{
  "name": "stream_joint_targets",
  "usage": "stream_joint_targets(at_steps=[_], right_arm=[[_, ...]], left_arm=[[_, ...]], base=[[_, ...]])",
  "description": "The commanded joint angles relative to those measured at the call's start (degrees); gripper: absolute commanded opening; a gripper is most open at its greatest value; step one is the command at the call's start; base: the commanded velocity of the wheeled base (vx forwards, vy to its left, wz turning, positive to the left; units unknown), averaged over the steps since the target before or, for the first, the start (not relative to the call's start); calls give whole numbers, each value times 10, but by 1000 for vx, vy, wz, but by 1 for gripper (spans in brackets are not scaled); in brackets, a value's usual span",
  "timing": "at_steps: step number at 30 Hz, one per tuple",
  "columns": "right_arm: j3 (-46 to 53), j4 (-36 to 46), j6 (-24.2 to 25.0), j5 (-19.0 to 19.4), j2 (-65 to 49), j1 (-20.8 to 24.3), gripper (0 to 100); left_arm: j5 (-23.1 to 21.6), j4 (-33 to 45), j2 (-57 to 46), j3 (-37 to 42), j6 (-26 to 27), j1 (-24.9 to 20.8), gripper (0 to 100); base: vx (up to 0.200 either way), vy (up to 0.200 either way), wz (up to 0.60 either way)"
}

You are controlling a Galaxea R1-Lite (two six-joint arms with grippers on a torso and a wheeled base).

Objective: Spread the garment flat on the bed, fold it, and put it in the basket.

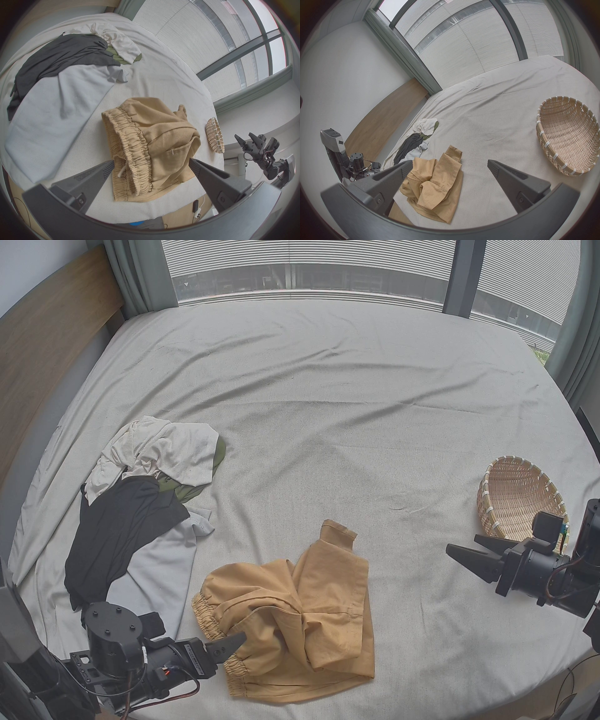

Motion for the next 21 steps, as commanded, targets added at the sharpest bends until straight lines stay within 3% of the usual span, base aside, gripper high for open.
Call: stream_joint_targets(at_steps=[1,10,21], right_arm=[[7,-2,-1,0,2,1,100],[15,-3,0,1,1,-5,100],[15,-5,1,1,2,-5,100]], left_arm=[[-2,-16,48,-21,-7,2,100],[-1,-86,104,-55,-23,2,100],[1,-145,96,-70,-38,3,100]], base=[[0,0,0],[0,0,0],[0,0,0]])
